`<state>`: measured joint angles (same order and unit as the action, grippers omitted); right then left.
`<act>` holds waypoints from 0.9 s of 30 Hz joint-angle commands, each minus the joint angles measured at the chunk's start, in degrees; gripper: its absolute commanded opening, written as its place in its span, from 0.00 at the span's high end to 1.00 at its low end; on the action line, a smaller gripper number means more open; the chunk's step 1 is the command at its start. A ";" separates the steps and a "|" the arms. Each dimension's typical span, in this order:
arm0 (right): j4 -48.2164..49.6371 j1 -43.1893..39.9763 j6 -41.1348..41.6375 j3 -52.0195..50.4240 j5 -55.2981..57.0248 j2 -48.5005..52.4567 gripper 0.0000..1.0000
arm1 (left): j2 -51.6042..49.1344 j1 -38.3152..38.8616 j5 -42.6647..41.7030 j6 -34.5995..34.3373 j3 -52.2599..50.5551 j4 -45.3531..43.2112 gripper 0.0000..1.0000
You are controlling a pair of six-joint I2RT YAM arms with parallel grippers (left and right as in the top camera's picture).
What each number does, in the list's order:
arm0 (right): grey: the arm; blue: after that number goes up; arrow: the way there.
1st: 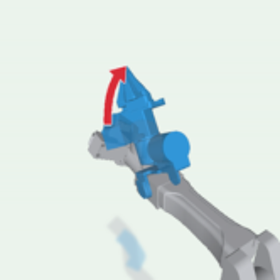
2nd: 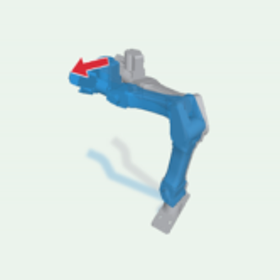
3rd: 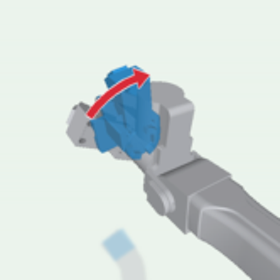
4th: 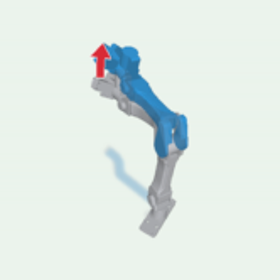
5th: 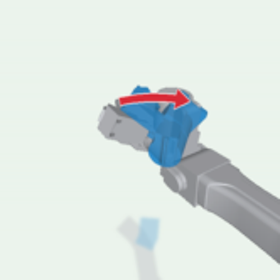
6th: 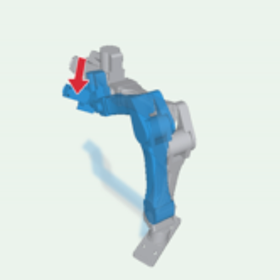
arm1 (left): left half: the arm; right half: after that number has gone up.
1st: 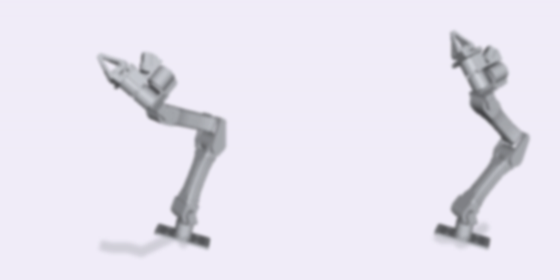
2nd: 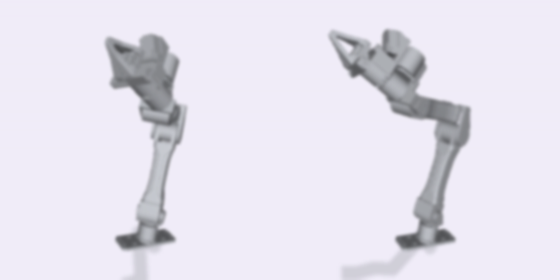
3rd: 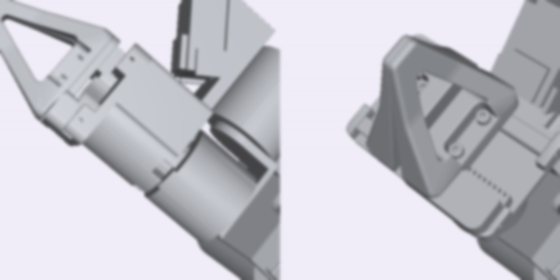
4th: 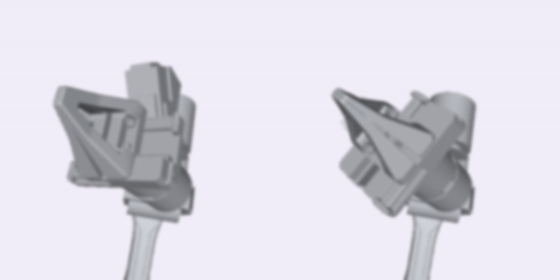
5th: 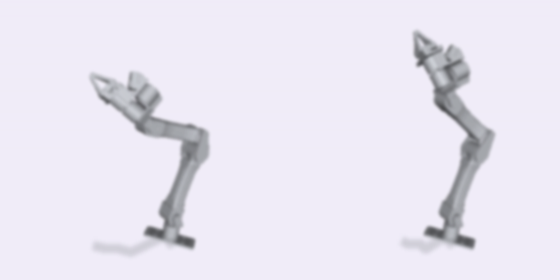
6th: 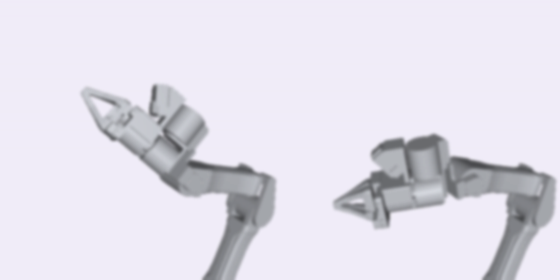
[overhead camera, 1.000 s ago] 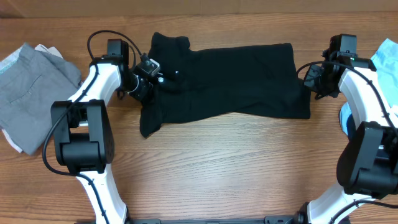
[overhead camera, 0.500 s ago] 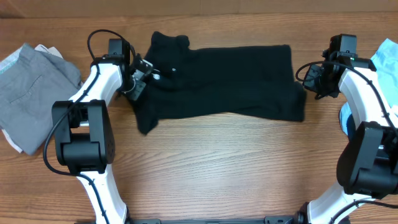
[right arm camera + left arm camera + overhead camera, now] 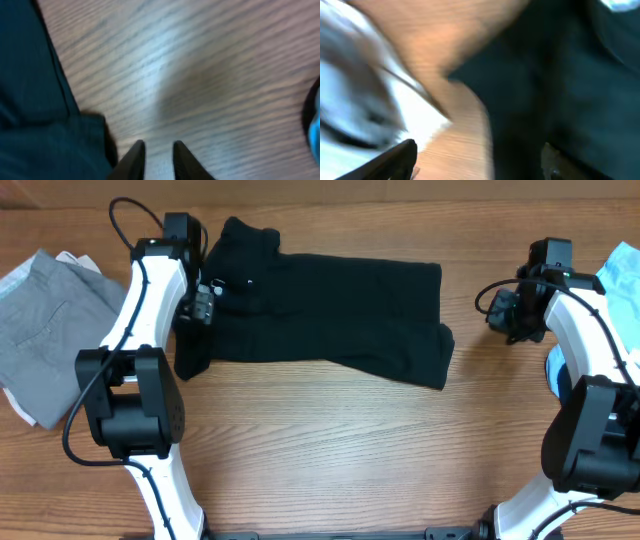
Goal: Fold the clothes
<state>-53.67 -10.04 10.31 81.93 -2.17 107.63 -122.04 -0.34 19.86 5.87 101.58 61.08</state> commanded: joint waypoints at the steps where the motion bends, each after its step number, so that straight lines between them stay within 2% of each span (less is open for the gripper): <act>1: -3.45 -0.13 -0.26 -0.24 -6.95 -0.90 0.75 | 0.02 0.37 -27.65 -9.14 1.66 8.50 0.26; 4: -7.10 0.04 -0.28 -0.44 -11.26 -0.90 0.70 | 0.02 0.79 -35.06 -9.09 1.66 12.72 0.27; 9: -8.41 3.45 -1.77 -6.03 -12.79 -0.90 0.59 | 0.02 2.27 -30.38 -9.38 1.57 18.38 0.27; 13: -2.25 7.87 -1.77 -16.06 -19.32 -0.90 0.57 | 0.00 3.19 -29.66 -10.23 -0.39 17.81 0.27; 19: 4.44 9.84 -1.53 -21.33 -20.61 -0.90 0.56 | 0.00 3.37 -25.14 -11.78 -6.21 11.89 0.25; 21: 7.13 9.81 -1.49 -22.56 -20.28 -0.90 0.65 | 0.00 3.37 -25.07 -11.72 -8.37 9.55 0.25; 23: 8.72 9.81 -1.01 -23.02 -18.88 -0.90 0.80 | 0.00 3.37 -24.02 -11.85 -9.49 8.17 0.25; 24: 9.46 9.81 0.83 -23.02 -16.35 -0.90 0.93 | 0.00 3.37 -22.62 -12.13 -10.27 7.15 0.25; 27: 10.14 9.51 4.07 -22.99 -10.78 -0.90 0.96 | 0.00 3.37 -21.16 -12.50 -11.02 5.84 0.25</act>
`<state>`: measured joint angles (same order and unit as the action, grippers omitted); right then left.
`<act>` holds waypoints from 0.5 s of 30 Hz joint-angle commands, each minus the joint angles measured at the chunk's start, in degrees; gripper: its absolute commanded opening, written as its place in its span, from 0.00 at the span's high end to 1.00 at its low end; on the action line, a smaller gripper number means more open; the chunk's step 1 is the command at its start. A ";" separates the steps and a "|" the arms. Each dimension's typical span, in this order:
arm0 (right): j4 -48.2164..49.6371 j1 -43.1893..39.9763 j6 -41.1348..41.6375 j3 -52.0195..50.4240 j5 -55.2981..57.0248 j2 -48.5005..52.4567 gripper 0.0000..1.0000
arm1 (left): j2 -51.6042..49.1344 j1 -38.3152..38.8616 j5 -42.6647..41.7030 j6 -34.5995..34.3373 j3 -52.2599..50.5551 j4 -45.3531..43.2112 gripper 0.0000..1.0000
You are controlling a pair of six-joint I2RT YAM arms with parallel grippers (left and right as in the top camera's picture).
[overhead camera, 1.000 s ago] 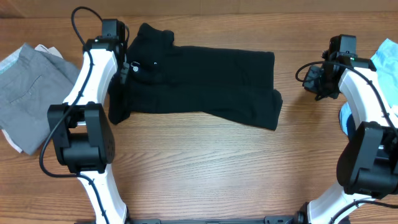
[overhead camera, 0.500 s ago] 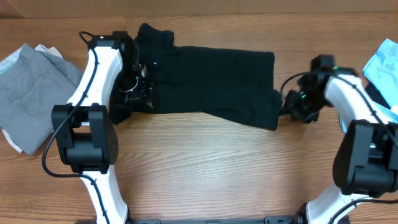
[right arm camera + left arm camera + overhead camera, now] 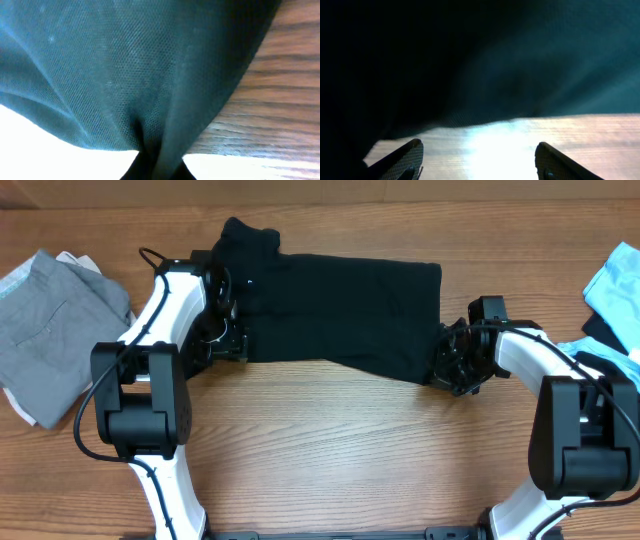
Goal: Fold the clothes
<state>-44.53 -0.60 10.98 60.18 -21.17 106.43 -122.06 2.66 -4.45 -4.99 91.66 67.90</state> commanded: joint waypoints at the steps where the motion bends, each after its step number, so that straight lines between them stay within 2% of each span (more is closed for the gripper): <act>1: 0.98 -0.31 4.96 -1.25 11.63 0.31 0.96 | 0.02 0.37 3.76 -1.92 -1.18 -1.20 0.25; 7: 0.57 -4.22 7.78 -0.11 22.32 0.31 0.96 | -0.09 0.44 1.73 -4.22 -1.84 -4.79 0.25; 15: -2.36 -9.22 9.01 5.57 32.22 0.31 0.96 | -0.09 0.44 -0.02 -8.59 -10.01 -12.81 0.25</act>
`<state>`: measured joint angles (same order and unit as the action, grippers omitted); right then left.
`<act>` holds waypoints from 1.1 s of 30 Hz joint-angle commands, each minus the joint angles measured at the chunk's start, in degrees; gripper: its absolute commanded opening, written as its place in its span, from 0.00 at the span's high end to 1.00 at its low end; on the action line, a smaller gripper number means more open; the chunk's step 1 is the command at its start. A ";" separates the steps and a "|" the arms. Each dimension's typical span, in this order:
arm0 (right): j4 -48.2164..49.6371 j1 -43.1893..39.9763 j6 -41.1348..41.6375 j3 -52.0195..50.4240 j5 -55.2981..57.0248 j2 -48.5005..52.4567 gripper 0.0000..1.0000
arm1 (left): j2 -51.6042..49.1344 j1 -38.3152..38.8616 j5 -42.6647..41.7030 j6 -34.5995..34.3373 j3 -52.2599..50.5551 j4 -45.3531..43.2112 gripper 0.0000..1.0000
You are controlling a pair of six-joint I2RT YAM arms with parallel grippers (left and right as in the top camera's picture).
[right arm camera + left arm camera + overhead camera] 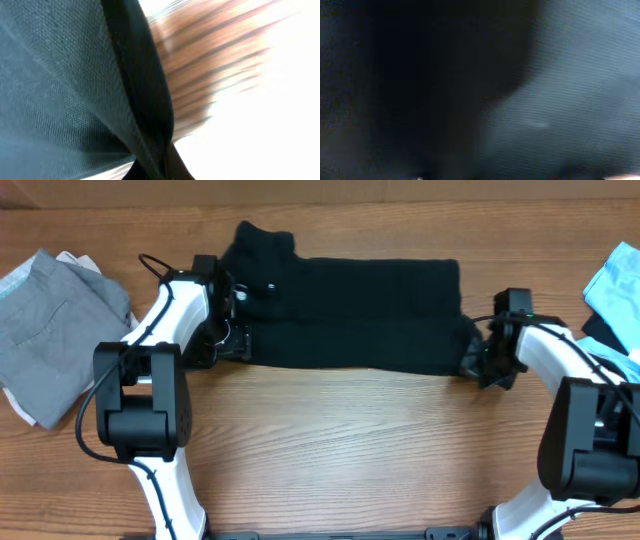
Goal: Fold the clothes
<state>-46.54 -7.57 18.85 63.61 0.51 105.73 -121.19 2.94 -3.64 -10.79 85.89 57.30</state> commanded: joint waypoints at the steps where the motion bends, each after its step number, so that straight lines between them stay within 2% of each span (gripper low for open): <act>1: -0.48 -2.86 1.14 2.62 11.06 1.01 0.96 | -0.96 0.15 -0.83 -3.02 -5.60 -2.82 0.25; 3: -0.44 -3.50 1.16 2.75 11.06 1.01 0.96 | -0.96 0.15 -0.83 -3.43 -7.08 -3.17 0.26; 7: -0.39 -4.66 1.16 2.75 11.30 1.01 0.96 | -0.94 0.15 -0.61 -3.30 -8.28 0.57 0.36; 13: -0.72 -5.16 1.14 2.75 11.47 1.01 0.96 | -0.46 0.09 -0.44 -3.13 -8.15 7.52 0.40; 17: -1.62 -5.16 1.16 2.75 12.55 1.01 0.96 | 1.53 0.07 -0.42 -2.97 -8.15 8.33 0.46; 21: -2.03 -5.16 2.32 2.75 14.43 1.01 0.96 | 8.85 0.04 0.39 -4.26 -8.15 5.11 0.45; 24: -1.99 -5.16 2.27 2.75 14.43 1.01 0.96 | 12.79 0.04 1.18 -5.22 -8.15 2.45 0.31; 25: -1.97 -5.16 2.27 2.75 14.40 1.01 0.96 | 13.88 0.04 1.18 -5.62 -8.15 1.75 0.04; 26: -1.95 -5.16 2.27 2.75 14.38 1.01 0.96 | 14.38 0.04 1.07 -5.57 -8.15 1.25 0.00; 27: -1.95 -5.16 2.27 2.75 14.36 1.01 0.96 | 14.43 0.04 1.07 -5.57 -8.15 1.11 0.00; 29: -1.92 -5.16 2.27 2.75 13.73 1.01 0.96 | 13.90 0.04 1.22 -5.55 -8.28 1.16 0.03; 30: -1.92 -5.16 2.25 2.75 13.55 1.01 0.96 | 13.46 0.04 1.31 -5.57 -8.50 1.14 0.08; 33: -1.92 -5.16 2.25 2.75 13.53 1.01 0.96 | 12.63 0.02 3.61 -6.05 -9.25 0.42 0.32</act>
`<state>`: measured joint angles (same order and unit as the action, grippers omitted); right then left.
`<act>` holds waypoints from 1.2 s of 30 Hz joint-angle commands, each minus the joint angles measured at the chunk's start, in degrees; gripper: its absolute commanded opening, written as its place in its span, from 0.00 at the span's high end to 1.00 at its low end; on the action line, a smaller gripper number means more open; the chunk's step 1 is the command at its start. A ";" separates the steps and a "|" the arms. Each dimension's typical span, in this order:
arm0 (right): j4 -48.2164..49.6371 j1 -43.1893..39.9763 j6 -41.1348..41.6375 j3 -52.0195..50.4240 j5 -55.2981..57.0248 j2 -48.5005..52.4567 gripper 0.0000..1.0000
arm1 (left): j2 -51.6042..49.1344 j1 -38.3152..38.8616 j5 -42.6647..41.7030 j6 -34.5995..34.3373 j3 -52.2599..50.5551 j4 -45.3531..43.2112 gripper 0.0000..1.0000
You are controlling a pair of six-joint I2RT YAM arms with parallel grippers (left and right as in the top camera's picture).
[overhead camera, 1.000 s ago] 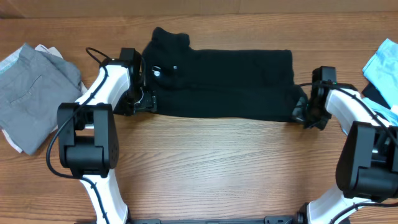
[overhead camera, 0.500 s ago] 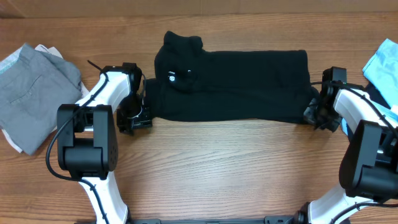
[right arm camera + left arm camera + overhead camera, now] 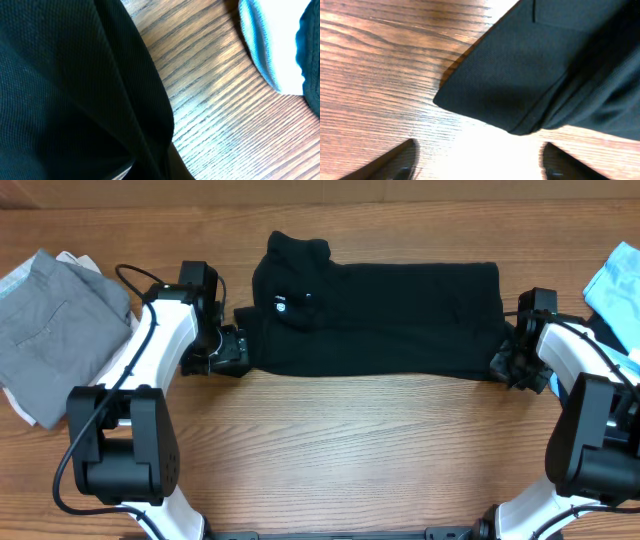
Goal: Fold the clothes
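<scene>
A black garment [image 3: 380, 320] lies stretched left to right across the far half of the wooden table [image 3: 350, 460], with a bunched collar part at its upper left. My left gripper [image 3: 238, 352] stands open at its lower left corner. In the left wrist view that corner [image 3: 520, 85] lies just ahead of the spread gripper [image 3: 477, 162], with bare wood between the fingers. My right gripper [image 3: 503, 367] is shut on the lower right corner. Black cloth [image 3: 65, 90] fills the right wrist view down to the gripper [image 3: 155, 172].
Folded grey clothes [image 3: 50, 320] lie on white cloth at the table's left edge. A light blue cloth [image 3: 615, 280], also in the right wrist view [image 3: 270, 45], lies over darker cloth at the right edge, close behind my right arm.
The garment has shifted to the right along with my right gripper. Black cloth filled the left wrist view; now the left gripper is open with the garment's corner lying free ahead of it.
First the garment lay skewed, with both grippers off it, the left at its upper left and the right out to its right. Then the left was at the lower left edge and the right shut on the lower right corner. After that the garment lay straightened, and now farther right.
</scene>
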<state>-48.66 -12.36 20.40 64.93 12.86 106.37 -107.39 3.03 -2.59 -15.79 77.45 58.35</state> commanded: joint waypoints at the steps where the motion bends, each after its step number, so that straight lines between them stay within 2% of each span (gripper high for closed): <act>1: 0.17 -0.37 0.70 1.44 1.09 0.37 0.96 | -1.22 -0.07 3.39 -1.07 -0.85 -1.57 0.37; 3: 0.35 -0.37 0.68 1.42 0.55 0.37 0.95 | -1.18 -0.24 2.75 -1.46 -0.72 -5.75 0.37; 6: 0.39 -0.37 0.70 1.44 0.37 0.37 0.95 | -1.20 -0.92 2.82 -2.29 -0.74 -10.16 0.30; 8: 0.37 -0.37 0.70 1.42 0.37 0.37 0.95 | -1.25 -1.16 2.56 -2.25 -0.74 -13.90 0.30; 10: 0.39 -0.37 0.70 1.42 0.37 0.37 0.95 | -1.42 -1.18 2.64 -2.25 -0.76 -16.31 0.51; 11: 0.37 -0.37 0.70 1.42 0.37 0.37 0.95 | -1.70 -1.18 3.21 -2.36 -0.76 -16.37 0.83; 12: 0.37 -0.37 0.70 1.42 0.37 0.37 0.95 | -2.16 -1.18 3.50 -2.64 -0.81 -16.52 0.90; 15: 0.37 -0.37 0.70 1.42 0.35 0.37 0.95 | -5.01 -1.18 3.15 -3.48 -0.81 -18.23 0.83; 23: 0.35 -0.37 0.68 1.42 -0.50 0.37 0.95 | -11.45 -1.01 -4.00 -1.73 -0.81 -22.29 0.82; 28: 0.39 -0.37 0.68 1.42 -0.48 0.37 0.95 | -11.54 -1.51 -5.55 -1.29 -0.39 -23.52 0.83; 33: 0.55 -0.37 0.68 1.42 -0.48 0.37 0.94 | -11.54 -2.34 -8.24 -0.92 0.26 -24.37 0.73; 36: 0.55 -0.37 0.66 1.42 -0.48 0.37 0.94 | -11.54 -2.36 -8.22 -0.92 0.52 -24.35 0.72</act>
<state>-48.47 -12.38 20.75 64.93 12.19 106.37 -116.99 1.08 -9.67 -17.63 77.19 34.13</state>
